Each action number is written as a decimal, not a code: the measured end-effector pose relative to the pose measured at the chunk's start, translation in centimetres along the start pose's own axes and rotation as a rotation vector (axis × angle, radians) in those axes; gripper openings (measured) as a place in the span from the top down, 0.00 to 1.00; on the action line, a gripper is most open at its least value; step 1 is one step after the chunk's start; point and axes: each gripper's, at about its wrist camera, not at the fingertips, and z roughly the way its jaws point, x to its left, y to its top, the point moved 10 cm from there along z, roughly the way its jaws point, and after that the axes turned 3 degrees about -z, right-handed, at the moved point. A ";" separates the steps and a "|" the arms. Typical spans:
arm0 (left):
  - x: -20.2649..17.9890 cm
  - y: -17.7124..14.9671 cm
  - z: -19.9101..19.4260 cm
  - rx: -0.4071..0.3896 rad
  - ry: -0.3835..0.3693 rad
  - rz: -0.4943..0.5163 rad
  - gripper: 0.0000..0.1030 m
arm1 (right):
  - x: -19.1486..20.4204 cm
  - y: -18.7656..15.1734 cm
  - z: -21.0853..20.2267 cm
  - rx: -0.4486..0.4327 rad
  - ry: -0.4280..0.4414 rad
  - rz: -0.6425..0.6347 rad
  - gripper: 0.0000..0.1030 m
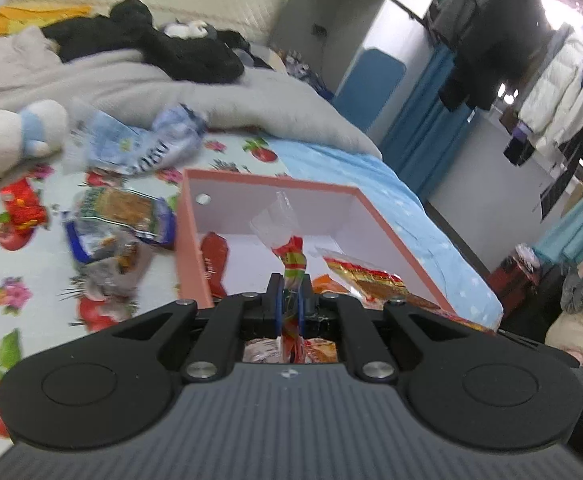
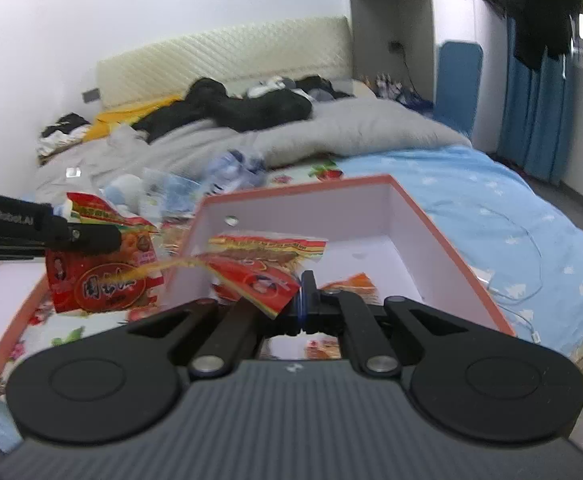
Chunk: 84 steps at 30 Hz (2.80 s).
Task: Organize snacks
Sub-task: 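Carry both held snacks over the deep pink box, then open both grippers to drop the snacks into the deep box, then move both tools back over the snack pile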
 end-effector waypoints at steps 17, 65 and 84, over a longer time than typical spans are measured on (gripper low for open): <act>0.8 0.2 12.4 0.160 0.025 0.035 0.91 | -4.7 -1.8 8.9 0.142 -0.020 0.042 0.94; 6.7 -6.3 -16.1 -0.108 0.163 0.003 0.48 | 7.2 -2.9 -7.9 -0.030 0.176 0.038 0.52; 9.7 -7.7 -15.5 -0.063 0.241 -0.081 0.44 | 9.7 -3.9 -8.1 -0.021 0.266 -0.042 0.53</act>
